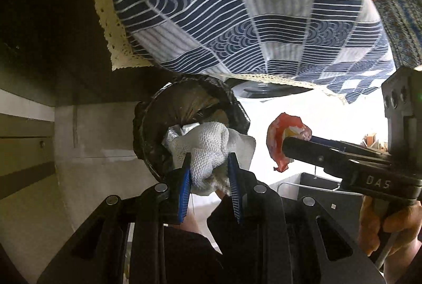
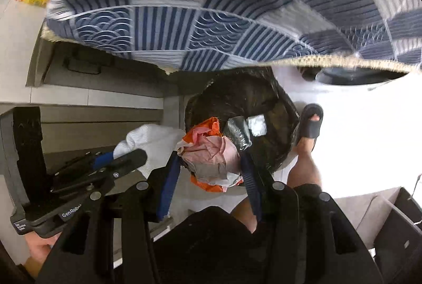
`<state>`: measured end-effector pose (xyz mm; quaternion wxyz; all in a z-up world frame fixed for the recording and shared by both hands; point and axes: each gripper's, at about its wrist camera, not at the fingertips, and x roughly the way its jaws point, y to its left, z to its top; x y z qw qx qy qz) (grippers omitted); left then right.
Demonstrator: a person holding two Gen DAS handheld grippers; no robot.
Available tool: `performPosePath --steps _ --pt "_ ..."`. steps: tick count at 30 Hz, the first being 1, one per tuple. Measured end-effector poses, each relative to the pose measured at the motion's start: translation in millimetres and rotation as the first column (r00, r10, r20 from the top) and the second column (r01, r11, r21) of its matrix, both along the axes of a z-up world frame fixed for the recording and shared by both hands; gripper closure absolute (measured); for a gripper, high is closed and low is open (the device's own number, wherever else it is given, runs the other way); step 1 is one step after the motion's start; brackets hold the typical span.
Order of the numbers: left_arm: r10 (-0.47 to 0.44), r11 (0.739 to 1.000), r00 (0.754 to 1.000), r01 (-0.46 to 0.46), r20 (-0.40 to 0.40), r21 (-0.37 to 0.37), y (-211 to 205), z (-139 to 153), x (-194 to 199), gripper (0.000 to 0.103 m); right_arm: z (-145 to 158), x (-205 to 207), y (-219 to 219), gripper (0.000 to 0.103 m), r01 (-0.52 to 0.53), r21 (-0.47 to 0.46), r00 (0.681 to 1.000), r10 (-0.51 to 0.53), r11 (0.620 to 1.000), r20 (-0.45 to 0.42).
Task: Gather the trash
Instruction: 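Open both tools to drop the cloth and wrapper into the bin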
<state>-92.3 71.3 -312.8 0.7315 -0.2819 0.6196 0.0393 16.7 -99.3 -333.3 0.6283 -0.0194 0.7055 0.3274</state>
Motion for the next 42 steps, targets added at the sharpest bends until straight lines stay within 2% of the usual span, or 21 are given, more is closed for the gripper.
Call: performPosePath --steps 5,8,14,17,20,23,24,25,28,32,34,37,42 --pt "0.043 0.999 0.998 -0.044 -0.046 -0.024 12 -28 2 0.078 -41 12 -7 0.055 0.073 -0.003 0.994 -0.073 0.997 -0.081" --pt "0.069 0.996 0.995 -0.072 -0.078 -0.049 18 -44 4 0.078 -65 19 -12 0.055 0.16 0.02 0.968 -0.153 0.987 -0.2" --pt "0.086 0.993 0.991 -0.093 -0.101 -0.067 21 -65 11 0.075 -99 24 -18 0.055 0.23 -0.016 0.934 -0.226 0.973 -0.275" --pt "0.078 0.992 0.991 -0.088 -0.107 -0.09 20 -72 14 0.075 -107 24 -18 0.055 0.216 -0.039 0.946 -0.219 0.976 -0.238" --pt "0.086 0.992 0.99 -0.095 -0.113 -0.082 21 -76 16 0.074 -114 25 -19 0.054 0.205 -0.03 0.953 -0.207 0.978 -0.22" --pt "0.094 0.99 0.987 -0.106 -0.134 -0.089 22 -77 16 0.059 -118 26 -22 0.05 0.207 -0.032 0.955 -0.209 0.978 -0.213" --pt "0.099 0.991 0.984 -0.111 -0.149 -0.08 23 -77 16 0.046 -117 26 -23 0.042 0.215 -0.029 0.954 -0.216 0.976 -0.209" --pt "0.104 0.991 0.983 -0.116 -0.154 -0.074 24 -76 17 0.042 -114 28 -25 0.032 0.232 -0.018 0.953 -0.231 0.973 -0.197" --pt "0.115 0.989 0.982 -0.127 -0.148 -0.075 28 -71 18 0.042 -104 29 -25 0.021 0.224 0.021 0.96 -0.217 0.974 -0.176" --pt "0.119 0.989 0.982 -0.13 -0.148 -0.067 30 -64 18 0.041 -93 27 -28 0.02 0.21 0.03 0.968 -0.204 0.977 -0.145" --pt "0.115 0.99 0.982 -0.125 -0.148 -0.062 28 -60 17 0.034 -81 28 -35 0.018 0.225 0.033 0.971 -0.221 0.974 -0.095" --pt "0.096 0.994 0.984 -0.103 -0.149 -0.042 23 -53 15 0.034 -63 26 -50 0.009 0.247 0.038 0.969 -0.247 0.968 -0.026" --pt "0.067 0.997 0.989 -0.072 -0.13 -0.031 15 -36 12 0.033 -32 19 -63 0.007 0.223 0.05 0.973 -0.226 0.973 0.047"
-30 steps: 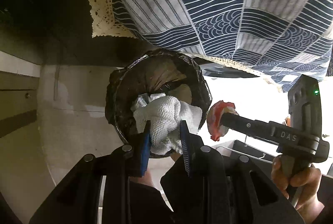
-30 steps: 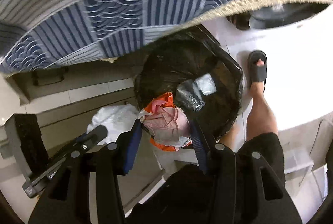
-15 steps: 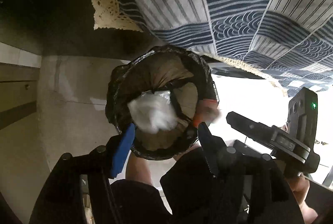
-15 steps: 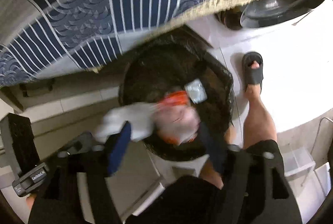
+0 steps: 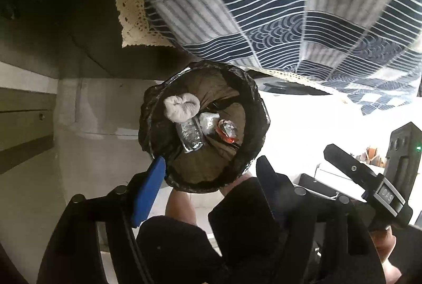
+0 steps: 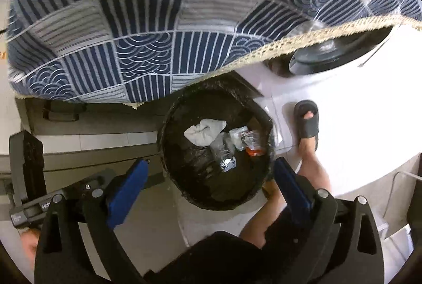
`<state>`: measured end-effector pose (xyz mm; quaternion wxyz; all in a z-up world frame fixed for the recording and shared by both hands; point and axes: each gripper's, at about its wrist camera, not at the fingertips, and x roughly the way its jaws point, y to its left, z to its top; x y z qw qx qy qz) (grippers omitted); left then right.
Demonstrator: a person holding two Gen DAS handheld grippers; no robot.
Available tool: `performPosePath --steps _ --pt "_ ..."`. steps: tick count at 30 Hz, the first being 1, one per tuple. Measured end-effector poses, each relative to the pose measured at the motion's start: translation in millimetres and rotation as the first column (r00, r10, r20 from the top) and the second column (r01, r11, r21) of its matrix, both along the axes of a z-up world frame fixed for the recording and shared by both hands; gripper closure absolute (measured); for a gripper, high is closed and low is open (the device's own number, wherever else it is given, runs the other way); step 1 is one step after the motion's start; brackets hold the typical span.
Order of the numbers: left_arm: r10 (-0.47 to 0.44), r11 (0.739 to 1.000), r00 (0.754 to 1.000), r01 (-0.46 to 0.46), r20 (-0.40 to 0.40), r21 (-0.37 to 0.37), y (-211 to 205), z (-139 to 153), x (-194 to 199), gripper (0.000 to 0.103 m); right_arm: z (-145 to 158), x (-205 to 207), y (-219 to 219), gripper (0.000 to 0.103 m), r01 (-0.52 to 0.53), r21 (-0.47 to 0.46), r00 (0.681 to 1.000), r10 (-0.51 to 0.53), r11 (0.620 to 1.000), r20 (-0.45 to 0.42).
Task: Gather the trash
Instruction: 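Open both tools to drop the cloth and wrapper into the bin, then raise both tools from the bin back toward the table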
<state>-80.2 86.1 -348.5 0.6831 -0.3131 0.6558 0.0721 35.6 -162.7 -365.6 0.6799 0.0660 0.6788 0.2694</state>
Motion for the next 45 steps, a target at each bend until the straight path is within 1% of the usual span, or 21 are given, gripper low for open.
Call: performPosePath --steps 2,3,5,7,9,11,14,16,17,19,24,25,28,29,32,34,39,41,42,43,45 --pt "-0.026 0.999 1.0 0.025 0.013 0.03 -2 11 0 0.026 10 -3 0 0.005 -0.01 -0.011 1.0 0.01 1.0 0.024" --pt "-0.033 0.998 0.999 0.031 0.022 0.049 -1 16 1 0.019 18 -5 -1 0.005 -0.01 -0.003 0.999 0.01 1.0 0.041" --pt "-0.038 0.996 0.998 0.034 0.047 0.079 0 29 1 0.016 35 -7 -1 0.005 -0.019 0.01 0.997 0.018 1.0 0.078" --pt "-0.032 0.995 0.998 0.025 0.062 0.098 3 43 0 0.006 52 -10 2 0.005 -0.021 0.02 0.992 0.019 1.0 0.121" --pt "-0.02 0.995 0.996 0.011 0.091 0.097 7 57 -4 0.007 68 -10 3 0.005 -0.019 0.028 0.986 0.014 0.999 0.164" --pt "-0.024 0.993 0.993 0.011 0.115 0.116 9 71 -7 0.007 85 -12 1 0.005 -0.001 0.03 0.976 -0.006 1.0 0.219" --pt "-0.031 0.991 0.988 0.01 0.154 0.136 13 89 -13 0.007 110 -12 -3 0.005 0.018 0.066 0.962 -0.035 0.998 0.27" --pt "-0.038 0.988 0.981 0.008 0.189 0.154 15 104 -15 0.007 124 -14 -3 0.005 0.022 0.078 0.949 -0.046 0.997 0.311" --pt "-0.04 0.986 0.977 0.004 0.211 0.168 17 113 -16 0.007 133 -14 -5 0.005 0.027 0.075 0.936 -0.052 0.997 0.347" --pt "-0.051 0.981 0.97 0.004 0.237 0.194 18 126 -16 0.007 144 -15 -7 0.005 0.037 0.079 0.92 -0.065 0.996 0.387" --pt "-0.08 0.975 0.949 0.011 0.304 0.222 19 161 -14 0.007 176 -12 -17 0.005 0.046 0.159 0.883 -0.114 0.986 0.455" --pt "-0.087 0.974 0.943 0.012 0.322 0.228 19 170 -14 0.007 184 -11 -19 0.005 0.046 0.184 0.872 -0.129 0.982 0.471" --pt "-0.134 0.965 0.909 0.029 0.395 0.262 12 204 -9 0.007 209 -5 -20 0.005 0.038 0.233 0.841 -0.157 0.972 0.518" --pt "-0.145 0.963 0.902 0.034 0.408 0.268 9 209 -7 0.007 215 -4 -20 0.005 0.033 0.242 0.835 -0.16 0.97 0.526" --pt "-0.19 0.953 0.868 0.051 0.46 0.298 4 238 2 0.007 246 3 -17 0.005 0.01 0.265 0.801 -0.166 0.964 0.575" --pt "-0.217 0.948 0.841 0.062 0.495 0.311 3 256 10 0.007 260 7 -15 0.005 -0.004 0.29 0.791 -0.174 0.957 0.586" --pt "-0.236 0.942 0.804 0.051 0.546 0.331 5 286 29 0.007 297 20 -6 0.005 -0.045 0.292 0.745 -0.162 0.955 0.647" --pt "-0.257 0.933 0.784 0.048 0.565 0.358 4 300 38 0.007 306 27 -4 0.005 -0.066 0.314 0.749 -0.161 0.947 0.643" --pt "-0.269 0.927 0.778 0.05 0.568 0.371 3 305 40 0.007 310 36 -4 0.005 -0.08 0.342 0.768 -0.161 0.936 0.62" --pt "-0.285 0.922 0.77 0.058 0.571 0.383 1 310 46 0.007 312 40 -4 0.005 -0.082 0.354 0.775 -0.163 0.932 0.61" --pt "-0.307 0.915 0.757 0.068 0.577 0.398 -1 318 54 0.007 318 52 -4 0.005 -0.089 0.372 0.776 -0.17 0.924 0.607"
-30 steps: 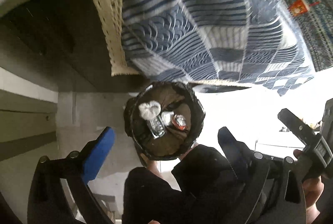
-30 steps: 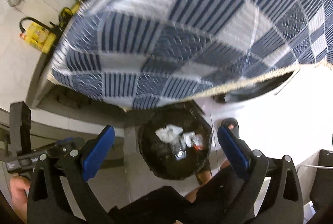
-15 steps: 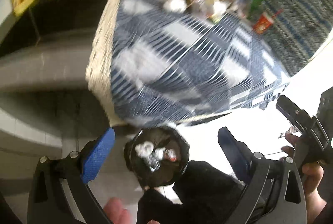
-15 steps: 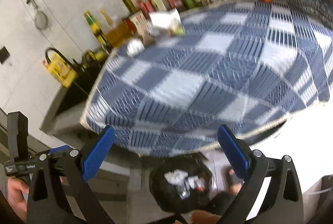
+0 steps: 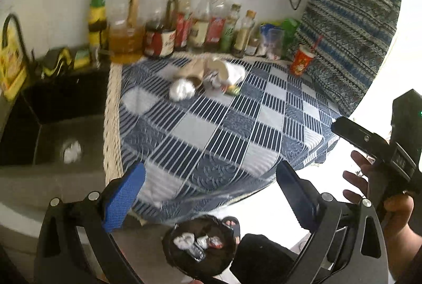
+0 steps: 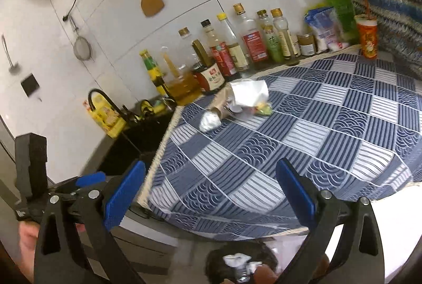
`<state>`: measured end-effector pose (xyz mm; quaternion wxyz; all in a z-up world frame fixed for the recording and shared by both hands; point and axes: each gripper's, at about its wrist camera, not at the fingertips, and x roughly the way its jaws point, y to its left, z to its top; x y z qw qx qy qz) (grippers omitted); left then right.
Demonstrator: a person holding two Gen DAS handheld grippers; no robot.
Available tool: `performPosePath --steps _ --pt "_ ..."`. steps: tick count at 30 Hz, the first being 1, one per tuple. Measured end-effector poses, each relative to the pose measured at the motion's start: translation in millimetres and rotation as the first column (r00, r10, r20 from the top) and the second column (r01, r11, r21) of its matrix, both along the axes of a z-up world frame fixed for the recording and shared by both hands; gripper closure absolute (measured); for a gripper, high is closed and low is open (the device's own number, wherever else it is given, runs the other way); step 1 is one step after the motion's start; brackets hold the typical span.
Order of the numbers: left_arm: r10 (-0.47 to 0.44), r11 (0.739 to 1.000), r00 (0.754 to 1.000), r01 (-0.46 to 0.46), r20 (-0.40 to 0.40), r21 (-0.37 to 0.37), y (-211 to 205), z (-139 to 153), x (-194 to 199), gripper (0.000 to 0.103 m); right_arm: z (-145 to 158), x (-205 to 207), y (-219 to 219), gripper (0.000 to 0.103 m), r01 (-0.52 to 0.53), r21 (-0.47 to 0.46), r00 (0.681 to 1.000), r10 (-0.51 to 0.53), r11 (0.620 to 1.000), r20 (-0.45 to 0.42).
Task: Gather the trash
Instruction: 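Raise both tools from the bin back toward the table, then grasp the clear bag of tissue with the left tool while the right tool grasps the white paper tissue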
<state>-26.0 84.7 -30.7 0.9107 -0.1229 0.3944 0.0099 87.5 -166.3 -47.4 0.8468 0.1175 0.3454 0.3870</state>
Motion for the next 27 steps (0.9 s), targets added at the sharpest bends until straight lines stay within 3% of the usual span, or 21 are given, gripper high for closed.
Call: performPosePath --steps 11,20,27 --pt "-0.037 0.999 0.999 0.036 -0.034 -0.025 3 6 67 0.007 13 60 19 0.005 -0.041 -0.015 0.999 0.041 0.999 0.03" --pt "0.027 0.999 0.993 -0.031 -0.118 -0.033 32 -22 144 0.007 -21 143 43 0.005 -0.074 -0.043 0.997 0.072 0.996 -0.032" --pt "0.066 0.997 0.978 -0.073 -0.2 -0.027 54 -60 200 0.007 -45 201 74 0.005 -0.131 -0.052 0.988 0.126 0.99 -0.09"
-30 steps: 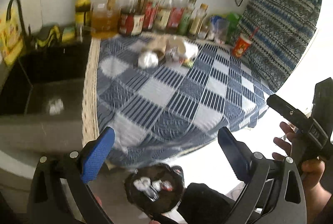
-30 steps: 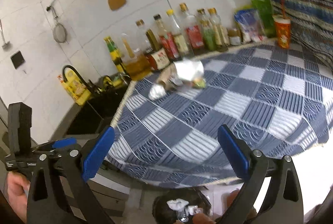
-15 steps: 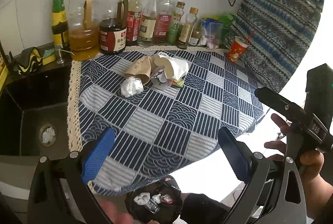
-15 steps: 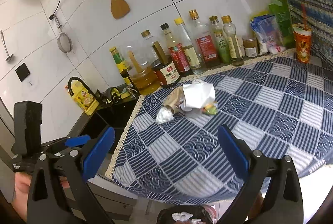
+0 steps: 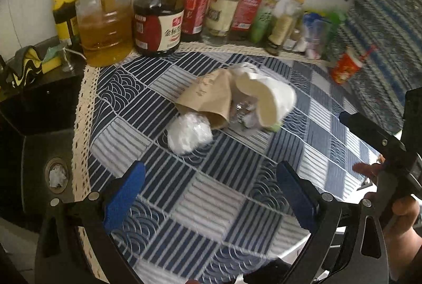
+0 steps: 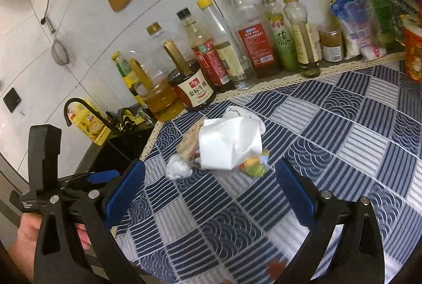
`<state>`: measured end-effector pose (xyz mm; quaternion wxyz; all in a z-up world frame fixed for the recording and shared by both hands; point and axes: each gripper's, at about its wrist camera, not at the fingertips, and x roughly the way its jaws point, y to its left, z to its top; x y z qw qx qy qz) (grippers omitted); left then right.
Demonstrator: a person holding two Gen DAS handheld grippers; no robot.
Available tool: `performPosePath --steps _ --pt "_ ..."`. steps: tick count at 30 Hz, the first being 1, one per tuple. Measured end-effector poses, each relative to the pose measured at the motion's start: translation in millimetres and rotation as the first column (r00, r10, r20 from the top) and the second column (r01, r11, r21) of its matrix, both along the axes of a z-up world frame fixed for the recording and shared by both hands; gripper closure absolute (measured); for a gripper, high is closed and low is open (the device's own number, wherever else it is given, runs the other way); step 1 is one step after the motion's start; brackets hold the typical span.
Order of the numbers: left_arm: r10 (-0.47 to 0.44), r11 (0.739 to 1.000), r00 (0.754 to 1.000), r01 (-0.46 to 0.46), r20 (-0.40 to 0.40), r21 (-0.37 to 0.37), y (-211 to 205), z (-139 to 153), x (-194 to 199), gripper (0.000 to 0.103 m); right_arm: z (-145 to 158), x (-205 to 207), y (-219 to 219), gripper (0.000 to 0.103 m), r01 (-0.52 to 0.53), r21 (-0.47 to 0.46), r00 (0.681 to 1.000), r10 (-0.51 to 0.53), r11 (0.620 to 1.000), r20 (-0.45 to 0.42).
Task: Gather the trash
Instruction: 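Grasp the clear bag of tissue with the left tool while the right tool grasps the white paper tissue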
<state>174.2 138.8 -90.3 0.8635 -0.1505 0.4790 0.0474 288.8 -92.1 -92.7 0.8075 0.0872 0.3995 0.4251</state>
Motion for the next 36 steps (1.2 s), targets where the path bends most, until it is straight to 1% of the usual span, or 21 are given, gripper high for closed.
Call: performPosePath --steps 4,8,11,12,14,17,19,21,23,24,25,26,27,28,29,32,36 --pt "0.019 1.0 0.999 -0.02 -0.037 -0.016 8 -20 22 0.007 -14 20 19 0.005 -0.028 -0.043 0.999 0.027 0.999 -0.019" --pt "0.044 0.999 0.995 -0.045 -0.084 -0.01 16 -38 40 0.007 -25 37 38 0.005 -0.06 -0.092 0.997 0.056 0.994 -0.049" --pt "0.038 0.999 0.993 -0.04 -0.112 -0.01 18 -46 50 0.007 -32 45 51 0.005 -0.069 -0.139 0.997 0.063 0.988 -0.043" --pt "0.036 0.999 0.991 -0.036 -0.126 0.001 18 -49 55 0.007 -34 48 54 0.005 -0.068 -0.146 0.997 0.062 0.987 -0.047" --pt "0.053 0.998 0.988 -0.049 -0.146 0.028 20 -53 61 0.007 -39 54 58 0.005 -0.068 -0.146 0.996 0.058 0.987 -0.069" --pt "0.066 0.998 0.985 -0.063 -0.158 0.023 26 -58 68 0.007 -46 61 63 0.005 -0.08 -0.145 0.993 0.066 0.986 -0.101" --pt "0.063 0.997 0.984 -0.056 -0.167 0.047 27 -61 72 0.007 -50 63 65 0.005 -0.085 -0.148 0.991 0.069 0.985 -0.116" --pt "0.043 0.998 0.982 -0.036 -0.183 0.041 24 -65 73 0.007 -52 63 65 0.005 -0.097 -0.141 0.989 0.079 0.985 -0.128" --pt "0.022 0.999 0.983 -0.015 -0.181 0.042 20 -66 73 0.007 -53 62 64 0.005 -0.094 -0.143 0.99 0.077 0.985 -0.117" --pt "0.01 0.999 0.983 -0.002 -0.181 0.043 18 -67 74 0.008 -53 63 63 0.006 -0.09 -0.137 0.989 0.073 0.987 -0.125" --pt "0.0 0.999 0.983 0.009 -0.182 0.048 16 -68 75 0.008 -53 64 63 0.011 -0.089 -0.133 0.988 0.072 0.987 -0.134" --pt "-0.005 0.999 0.984 0.014 -0.177 0.05 15 -68 75 0.008 -53 64 62 0.013 -0.09 -0.132 0.988 0.072 0.987 -0.137" --pt "-0.008 0.999 0.985 0.017 -0.17 0.047 15 -68 75 0.015 -51 63 61 0.015 -0.09 -0.134 0.989 0.073 0.987 -0.131" --pt "-0.012 0.999 0.986 0.021 -0.166 0.048 14 -67 76 0.026 -49 63 59 0.018 -0.089 -0.136 0.99 0.073 0.987 -0.123" --pt "-0.014 0.998 0.986 0.023 -0.166 0.054 13 -67 76 0.03 -47 62 59 0.021 -0.089 -0.144 0.991 0.073 0.986 -0.116" --pt "-0.029 0.998 0.985 0.04 -0.172 0.057 11 -69 76 0.046 -47 62 58 0.022 -0.085 -0.153 0.991 0.068 0.985 -0.117" --pt "-0.037 0.997 0.986 0.047 -0.162 0.058 8 -67 71 0.049 -45 62 52 0.022 -0.064 -0.145 0.992 0.048 0.987 -0.114"
